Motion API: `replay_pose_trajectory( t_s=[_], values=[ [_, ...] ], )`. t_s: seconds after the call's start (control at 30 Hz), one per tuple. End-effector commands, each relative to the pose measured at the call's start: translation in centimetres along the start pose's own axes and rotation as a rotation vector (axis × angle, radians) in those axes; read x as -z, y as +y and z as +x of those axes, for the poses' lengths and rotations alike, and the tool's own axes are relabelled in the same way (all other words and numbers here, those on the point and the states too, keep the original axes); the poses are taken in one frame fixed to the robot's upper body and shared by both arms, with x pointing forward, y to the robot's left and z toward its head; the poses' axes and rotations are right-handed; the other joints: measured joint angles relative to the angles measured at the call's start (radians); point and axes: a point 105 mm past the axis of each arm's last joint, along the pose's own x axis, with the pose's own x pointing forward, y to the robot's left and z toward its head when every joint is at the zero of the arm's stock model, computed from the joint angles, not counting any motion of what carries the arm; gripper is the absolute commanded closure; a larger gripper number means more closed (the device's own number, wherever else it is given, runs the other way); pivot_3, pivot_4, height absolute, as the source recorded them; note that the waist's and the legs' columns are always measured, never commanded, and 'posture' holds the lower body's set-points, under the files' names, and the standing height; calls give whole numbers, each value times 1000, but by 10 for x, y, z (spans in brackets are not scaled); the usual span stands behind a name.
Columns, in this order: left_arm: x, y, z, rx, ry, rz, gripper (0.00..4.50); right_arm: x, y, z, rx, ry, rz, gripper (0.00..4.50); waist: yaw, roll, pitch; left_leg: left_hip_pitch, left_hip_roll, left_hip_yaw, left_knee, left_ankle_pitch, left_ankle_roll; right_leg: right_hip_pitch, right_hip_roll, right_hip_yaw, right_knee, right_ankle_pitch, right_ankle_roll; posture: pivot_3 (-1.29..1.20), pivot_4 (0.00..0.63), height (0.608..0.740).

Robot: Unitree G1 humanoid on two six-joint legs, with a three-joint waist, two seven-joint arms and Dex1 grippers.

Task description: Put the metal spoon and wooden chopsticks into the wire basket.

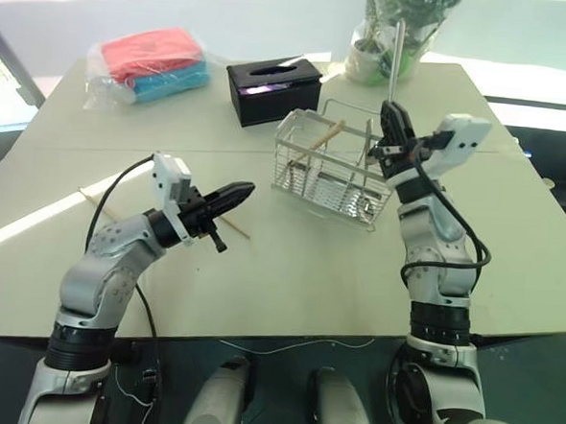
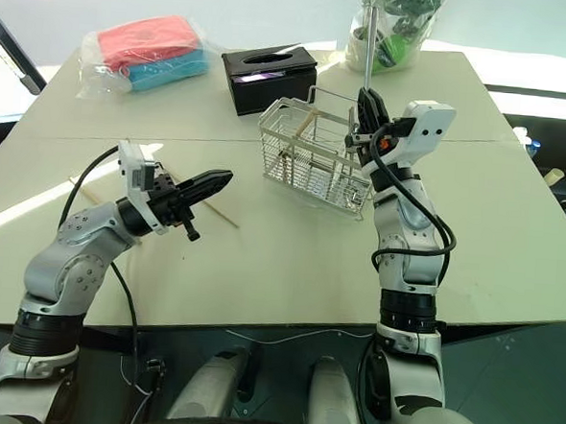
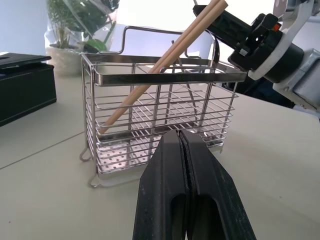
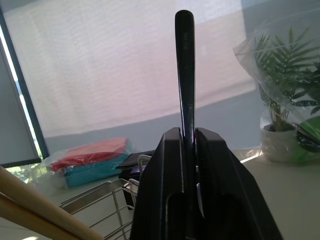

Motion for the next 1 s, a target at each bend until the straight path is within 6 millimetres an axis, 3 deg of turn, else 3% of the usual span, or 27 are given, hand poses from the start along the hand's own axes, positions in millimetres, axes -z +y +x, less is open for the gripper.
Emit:
replay_pose_trajectory(
  t_s=[0.03,0.07,0.2,0.37,0.5,0.6,0.83,1.0],
  values=[
    [-15,-2,-2,4,-48,46,4500,-4,-4,-2,16,-9,-17,2504,1,0,0,0,0,0,0,0,0,0,0,0,0,0,0,0,150,740],
    [-15,-2,-2,4,-49,44,4500,-4,-3,-2,17,-9,-19,1855,1,0,0,0,0,0,0,0,0,0,0,0,0,0,0,0,150,740],
    [-14,-2,-1,6,-48,41,4500,-7,-2,-3,17,-9,-26,18,1,0,0,0,0,0,0,0,0,0,0,0,0,0,0,0,150,740],
    [-14,-1,0,4,-48,39,4500,-15,-4,-4,21,-17,-37,18,2,0,0,0,0,0,0,0,0,0,0,0,0,0,0,0,150,740],
    [-11,3,-2,-18,-47,33,4500,-45,-7,-3,19,-65,-74,18,4,0,0,0,0,0,0,0,0,-1,0,0,0,0,0,0,150,740],
    [-9,4,-3,-36,-48,23,4500,-68,-7,-2,-4,-97,-107,831,3,0,0,-1,0,0,0,0,0,-1,-1,0,0,0,0,0,150,740],
    [-1,15,-6,-142,-40,20,4500,-106,1,-7,-121,-66,-195,4436,3,0,0,-1,0,0,0,0,0,-1,-1,0,0,0,0,0,150,740],
    [0,20,-7,-239,-43,22,4500,-103,27,-24,-366,120,-189,4436,4,0,0,-2,0,0,0,0,0,0,-3,0,-1,0,0,0,150,740]
  ],
)
